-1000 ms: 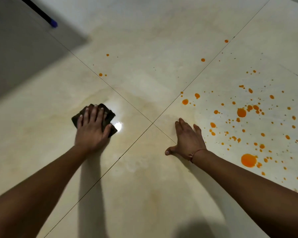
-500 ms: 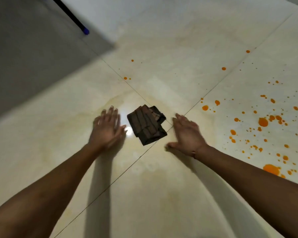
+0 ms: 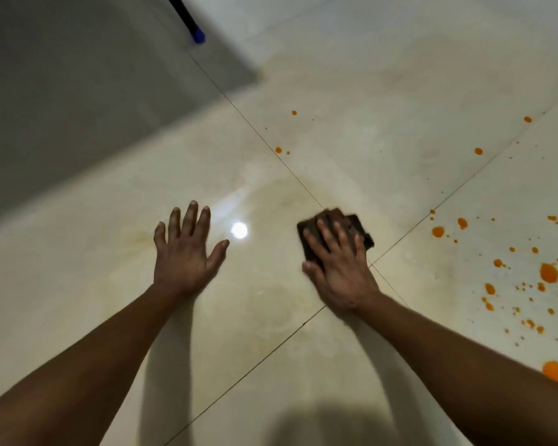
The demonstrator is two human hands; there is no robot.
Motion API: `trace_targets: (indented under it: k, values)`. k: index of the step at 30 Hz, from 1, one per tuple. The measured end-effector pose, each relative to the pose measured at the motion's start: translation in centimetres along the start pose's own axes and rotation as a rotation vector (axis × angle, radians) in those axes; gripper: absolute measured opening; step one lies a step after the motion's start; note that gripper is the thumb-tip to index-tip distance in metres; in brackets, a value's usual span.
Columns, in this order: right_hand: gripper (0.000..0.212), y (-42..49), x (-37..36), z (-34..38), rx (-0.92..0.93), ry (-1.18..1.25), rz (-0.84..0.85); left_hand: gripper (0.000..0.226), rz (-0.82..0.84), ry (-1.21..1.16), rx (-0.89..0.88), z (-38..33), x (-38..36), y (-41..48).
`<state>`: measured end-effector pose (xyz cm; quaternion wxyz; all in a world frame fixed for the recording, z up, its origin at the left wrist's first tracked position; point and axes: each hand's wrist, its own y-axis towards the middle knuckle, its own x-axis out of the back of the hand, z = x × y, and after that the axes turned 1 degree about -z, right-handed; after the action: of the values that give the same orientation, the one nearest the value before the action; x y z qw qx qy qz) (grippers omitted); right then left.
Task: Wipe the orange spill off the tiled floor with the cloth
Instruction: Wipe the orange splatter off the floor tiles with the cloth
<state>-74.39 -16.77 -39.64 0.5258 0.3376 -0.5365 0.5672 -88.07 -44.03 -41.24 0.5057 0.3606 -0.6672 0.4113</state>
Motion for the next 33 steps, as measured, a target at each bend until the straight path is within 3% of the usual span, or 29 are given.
trace_targets:
  k: [3,5,7,10,13,15,16,19,22,24,26,28,29,31,33]
  values:
    - [0.063,9.3,1.4,1.8,-0.052,0.006,-0.108,0.076,-0.005,0.003,-0.013,-0.2,-0.1,0.2]
    - [0.058,13.4,0.7,6.3,0.026,-0.025,-0.159,0.075,-0.046,0.022,-0.002,0.2,-0.5,0.7]
    - [0.057,11.4,-0.6,9.2,0.162,-0.017,-0.166,0.074,-0.044,0.027,0.005,0.5,-0.7,0.8]
    - [0.060,4.7,-1.3,4.9,0.302,-0.015,-0.095,0.075,-0.003,0.021,0.000,0.2,-0.5,0.3]
    - [0.059,10.2,1.7,-2.6,0.083,0.020,-0.189,0.076,0.002,0.026,0.002,-0.1,-0.1,0.5]
    - [0.059,19.6,4.5,-2.9,-0.113,0.040,-0.247,0.076,-0.016,0.031,-0.008,0.1,0.0,1.0]
    - [0.059,23.7,5.5,-1.3,-0.128,0.022,-0.264,0.076,-0.027,0.037,-0.014,0.3,0.0,1.3]
    - [0.060,26.2,3.2,7.1,0.091,-0.006,-0.261,0.077,-0.025,0.040,-0.007,0.6,-0.5,1.4]
    - [0.060,16.7,-0.2,8.5,0.403,0.002,-0.150,0.077,-0.002,0.047,0.016,0.9,-0.5,0.8]
    - [0.061,14.9,1.0,4.2,0.449,-0.010,-0.124,0.077,-0.006,0.047,0.023,0.8,-0.3,0.7]
    - [0.060,19.4,3.1,1.4,0.293,0.005,-0.180,0.078,-0.014,0.037,0.005,0.4,-0.3,1.1]
    - [0.060,25.1,4.4,3.8,0.093,0.039,-0.227,0.078,-0.030,0.034,0.005,0.6,-0.5,1.2]
    - [0.061,26.4,4.2,6.6,0.080,0.011,-0.234,0.077,-0.038,0.035,0.006,0.7,-0.6,1.3]
    - [0.062,24.2,2.1,11.5,0.262,-0.024,-0.210,0.077,-0.049,0.033,0.016,0.8,-0.9,1.3]
    - [0.062,17.5,0.3,11.1,0.497,-0.022,-0.127,0.077,-0.041,0.017,0.021,0.7,-0.7,1.1]
